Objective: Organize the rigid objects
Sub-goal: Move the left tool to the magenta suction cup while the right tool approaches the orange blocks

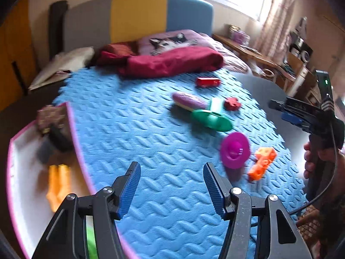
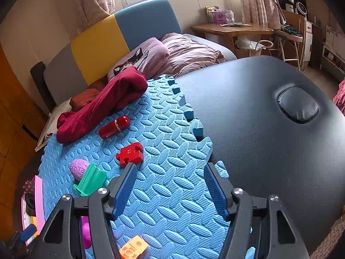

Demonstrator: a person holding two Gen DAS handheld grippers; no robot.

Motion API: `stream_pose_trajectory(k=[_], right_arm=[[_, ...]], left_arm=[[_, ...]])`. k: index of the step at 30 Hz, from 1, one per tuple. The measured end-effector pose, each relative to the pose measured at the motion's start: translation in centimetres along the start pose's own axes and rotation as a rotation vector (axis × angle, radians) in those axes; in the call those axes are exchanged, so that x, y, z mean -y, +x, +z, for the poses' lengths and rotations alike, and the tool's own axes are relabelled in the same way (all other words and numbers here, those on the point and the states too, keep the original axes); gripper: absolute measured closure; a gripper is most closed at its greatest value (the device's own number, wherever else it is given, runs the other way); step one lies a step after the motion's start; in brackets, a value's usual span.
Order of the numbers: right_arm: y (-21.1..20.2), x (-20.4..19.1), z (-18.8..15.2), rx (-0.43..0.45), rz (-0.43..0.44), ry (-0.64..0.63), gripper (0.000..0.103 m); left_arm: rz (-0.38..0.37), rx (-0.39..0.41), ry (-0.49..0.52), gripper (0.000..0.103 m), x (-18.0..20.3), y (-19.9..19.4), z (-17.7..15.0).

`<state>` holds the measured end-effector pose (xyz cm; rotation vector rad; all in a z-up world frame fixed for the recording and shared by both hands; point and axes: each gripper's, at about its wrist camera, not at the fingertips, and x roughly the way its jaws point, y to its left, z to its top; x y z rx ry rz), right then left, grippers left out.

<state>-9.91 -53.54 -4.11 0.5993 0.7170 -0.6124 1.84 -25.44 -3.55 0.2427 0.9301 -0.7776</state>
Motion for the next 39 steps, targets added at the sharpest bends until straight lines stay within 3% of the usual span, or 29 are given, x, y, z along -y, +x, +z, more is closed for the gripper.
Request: stream_pose_trajectory(k=[12, 21, 23, 26, 30, 39], right_arm=[[0.0, 0.1, 0.1, -0.011, 0.024, 0.014, 0.037], [-0.1, 0.1, 0.1, -0.012, 0.042, 0.019, 0.037], [0.0, 0.3, 0.2, -0.012, 0.044, 0.028, 0.037], [0.1, 0.4, 0.2, -0.016, 0.047, 0.032, 0.037], [0.4, 0.1, 0.1, -0.027, 0.043, 0.019, 0.037], [1.4, -0.2, -0.3, -0.095, 0.057, 0.008, 0.037]], left_arm=[[-0.157, -0.045, 0.088, 0.034, 5.7, 4.0, 2.2], [-0.179, -0.104, 0.081, 0.035, 7.4, 8.8, 3.5], [-0.200, -0.121, 0.079, 0.046, 7.5, 9.6, 3.1], [-0.200, -0.072, 0.117, 0.047, 7.6, 9.0, 2.2], [-0.199, -0.056, 0.075, 0.047, 6.1, 8.0, 1.5], [-0.080, 0.048, 0.042, 0.046, 2.1, 5.7, -1.6]])
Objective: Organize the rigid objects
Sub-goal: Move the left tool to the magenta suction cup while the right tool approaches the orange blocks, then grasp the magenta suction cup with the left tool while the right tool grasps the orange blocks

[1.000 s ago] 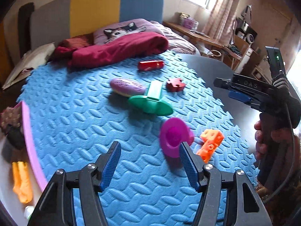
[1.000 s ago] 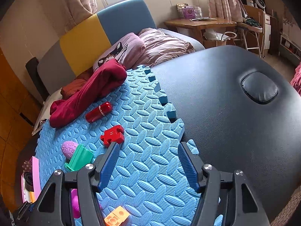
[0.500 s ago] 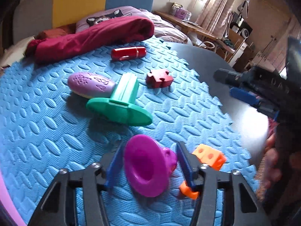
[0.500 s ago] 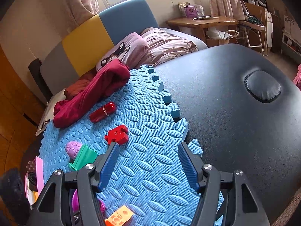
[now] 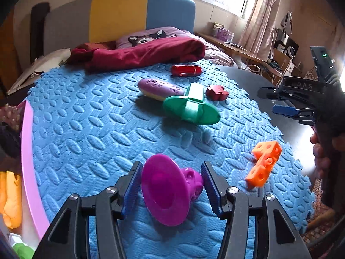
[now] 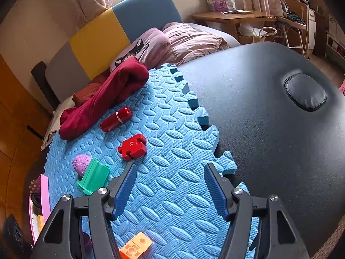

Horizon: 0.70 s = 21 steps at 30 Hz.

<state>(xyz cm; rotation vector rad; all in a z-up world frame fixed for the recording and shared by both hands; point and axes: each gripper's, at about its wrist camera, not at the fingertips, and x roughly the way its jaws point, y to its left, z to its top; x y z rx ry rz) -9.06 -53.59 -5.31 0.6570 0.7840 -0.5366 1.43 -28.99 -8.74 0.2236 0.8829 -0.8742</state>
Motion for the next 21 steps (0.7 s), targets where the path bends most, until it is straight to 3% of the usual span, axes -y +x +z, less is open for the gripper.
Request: stream_pose_trajectory(k=[8, 12, 21], right_arm=[[0.9, -1.5, -0.7, -0.056, 0.020, -0.072, 0.037], [1.7, -1.4, -1.3, -0.156, 0.130, -0.031, 0.037], [-0.6, -2.7, -3.9, -0.168, 0.125, -0.050, 0.037]], left_arm=[[0.015, 0.013, 0.011, 0.046, 0.1, 0.2, -0.3], [0.038, 0.010, 0.030, 0.046, 0.5, 0.5, -0.4], [0.028, 0.015, 0.023, 0.047, 0.4, 0.4, -0.4]])
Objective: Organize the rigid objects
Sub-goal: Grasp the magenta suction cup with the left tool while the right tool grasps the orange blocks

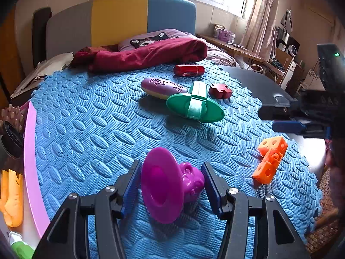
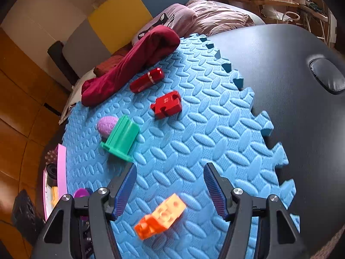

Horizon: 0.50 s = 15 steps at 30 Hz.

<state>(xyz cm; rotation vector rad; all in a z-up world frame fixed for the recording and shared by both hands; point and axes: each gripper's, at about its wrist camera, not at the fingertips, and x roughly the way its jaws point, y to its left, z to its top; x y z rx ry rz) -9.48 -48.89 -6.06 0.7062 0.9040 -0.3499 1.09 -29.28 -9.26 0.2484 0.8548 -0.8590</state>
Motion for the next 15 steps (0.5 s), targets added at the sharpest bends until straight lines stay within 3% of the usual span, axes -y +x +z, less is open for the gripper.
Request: stream_pose_trajectory(k=[7, 13, 15], right_arm=[[-1.7, -2.2, -3.1, 0.027, 0.002, -0.055, 0.037], [1.0, -3.8, -4.6, -0.002, -0.118, -0.140, 0.039], [1.7, -4.2, -4.8, 0.028, -0.173, -0.191, 0.067]], left_arm=[[-0.003, 0.002, -0.003, 0.047, 0.0, -0.1, -0.1], [-0.021, 0.007, -0.019, 0.047, -0.2, -0.2, -0.1], [-0.025, 0.007, -0.023, 0.047, -0.3, -0.3, -0.1]])
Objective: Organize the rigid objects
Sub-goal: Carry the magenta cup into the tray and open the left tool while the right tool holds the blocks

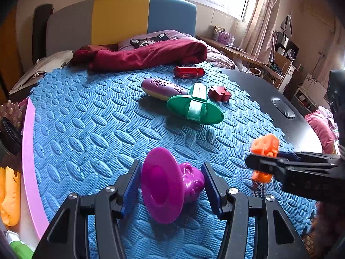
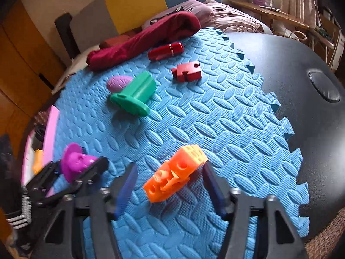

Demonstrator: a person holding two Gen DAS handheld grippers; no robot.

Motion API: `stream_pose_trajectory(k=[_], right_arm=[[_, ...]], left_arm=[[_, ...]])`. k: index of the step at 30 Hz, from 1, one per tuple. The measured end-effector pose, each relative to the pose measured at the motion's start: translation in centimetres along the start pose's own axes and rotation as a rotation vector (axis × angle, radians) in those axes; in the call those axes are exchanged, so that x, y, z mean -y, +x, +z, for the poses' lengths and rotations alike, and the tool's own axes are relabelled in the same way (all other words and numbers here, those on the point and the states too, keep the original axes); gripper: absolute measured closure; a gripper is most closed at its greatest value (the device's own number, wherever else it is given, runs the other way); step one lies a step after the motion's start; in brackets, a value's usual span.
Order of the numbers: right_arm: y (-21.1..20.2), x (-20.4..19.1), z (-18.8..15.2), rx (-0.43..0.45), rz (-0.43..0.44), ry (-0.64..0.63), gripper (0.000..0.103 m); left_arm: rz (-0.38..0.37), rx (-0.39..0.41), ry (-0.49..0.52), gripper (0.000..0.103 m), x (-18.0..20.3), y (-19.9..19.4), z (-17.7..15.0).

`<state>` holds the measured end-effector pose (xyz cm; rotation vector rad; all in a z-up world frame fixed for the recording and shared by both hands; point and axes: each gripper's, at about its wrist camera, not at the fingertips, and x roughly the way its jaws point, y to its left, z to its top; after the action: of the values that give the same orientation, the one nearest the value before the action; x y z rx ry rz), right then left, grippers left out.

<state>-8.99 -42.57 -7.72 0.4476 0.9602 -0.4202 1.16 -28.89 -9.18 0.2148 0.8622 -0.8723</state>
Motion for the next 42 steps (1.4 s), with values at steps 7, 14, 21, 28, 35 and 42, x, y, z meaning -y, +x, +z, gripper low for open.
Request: stream_pose_trajectory(k=[7, 14, 21, 28, 35, 42], right_arm=[[0.9, 0.0, 1.2, 0.036, -0.055, -0.005, 0.077], [1.0, -0.7, 0.9, 0.053, -0.092, -0.056, 0.076], [1.1, -1.3, 0.4, 0.092, -0.124, -0.097, 0.077], [1.1, -2.0, 0.0, 0.131, -0.175, -0.115, 0.077], [1.1, -2.2, -0.4, 0.161, -0.192, -0.127, 0.078], [1.1, -2.4, -0.5, 0.169, -0.201, -0.142, 0.078]], left_arm=[[0.001, 0.001, 0.000, 0.047, 0.0, 0.0, 0.0], [0.003, 0.000, 0.000, 0.047, 0.0, 0.2, 0.1], [0.007, -0.004, 0.002, 0.047, 0.0, 0.2, 0.2], [-0.017, 0.000, -0.060, 0.047, -0.7, -1.0, 0.4], [-0.043, 0.097, -0.090, 0.047, -1.6, -6.8, 1.3], [0.027, 0.192, -0.260, 0.046, -8.6, -13.2, 2.0]])
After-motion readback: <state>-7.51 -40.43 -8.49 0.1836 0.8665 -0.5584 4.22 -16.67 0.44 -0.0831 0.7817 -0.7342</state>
